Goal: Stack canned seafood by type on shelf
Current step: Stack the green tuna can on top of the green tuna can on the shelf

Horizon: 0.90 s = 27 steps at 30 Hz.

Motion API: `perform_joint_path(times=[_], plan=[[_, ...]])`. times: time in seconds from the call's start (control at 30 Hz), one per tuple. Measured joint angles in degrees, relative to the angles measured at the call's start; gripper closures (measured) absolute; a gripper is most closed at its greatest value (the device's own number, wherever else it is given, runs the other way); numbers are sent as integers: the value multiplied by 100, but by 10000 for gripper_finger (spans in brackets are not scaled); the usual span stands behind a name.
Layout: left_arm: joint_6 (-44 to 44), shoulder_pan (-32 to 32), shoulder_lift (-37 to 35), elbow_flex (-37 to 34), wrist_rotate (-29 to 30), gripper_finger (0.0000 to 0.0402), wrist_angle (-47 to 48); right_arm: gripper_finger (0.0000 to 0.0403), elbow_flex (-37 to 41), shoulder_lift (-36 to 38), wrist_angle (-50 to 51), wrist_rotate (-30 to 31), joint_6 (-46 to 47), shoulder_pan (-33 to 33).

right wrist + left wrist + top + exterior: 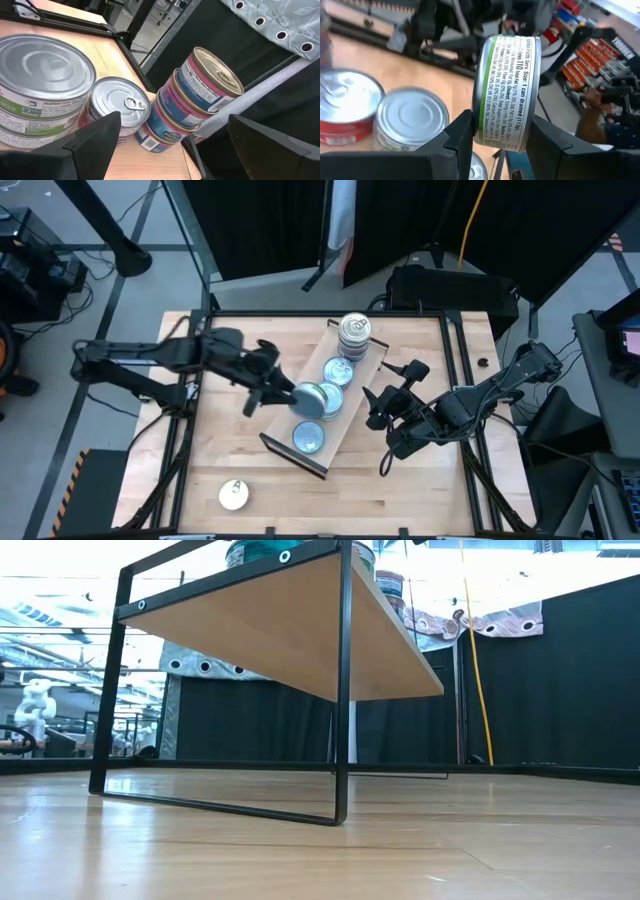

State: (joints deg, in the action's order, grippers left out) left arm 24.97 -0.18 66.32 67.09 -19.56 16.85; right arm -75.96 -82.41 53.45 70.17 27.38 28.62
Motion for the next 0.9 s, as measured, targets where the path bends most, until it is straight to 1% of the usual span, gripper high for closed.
perform_joint_path(times=[0.17,0.4,0.47,0.67,0.9], plan=[[39,226,548,126,-145,259,-91,41,0,0,0,0,-36,0],[595,671,1081,267,-1118,259,-180,41,0,0,0,-28,-94,64],[724,810,1169,267,-1309,259,-111,41,0,0,2,-43,-143,122],[772,1037,1307,267,-1474,259,-91,41,0,5,2,-44,-256,297],[772,1200,1362,267,-1487,240,136,41,0,37,2,13,-321,461]])
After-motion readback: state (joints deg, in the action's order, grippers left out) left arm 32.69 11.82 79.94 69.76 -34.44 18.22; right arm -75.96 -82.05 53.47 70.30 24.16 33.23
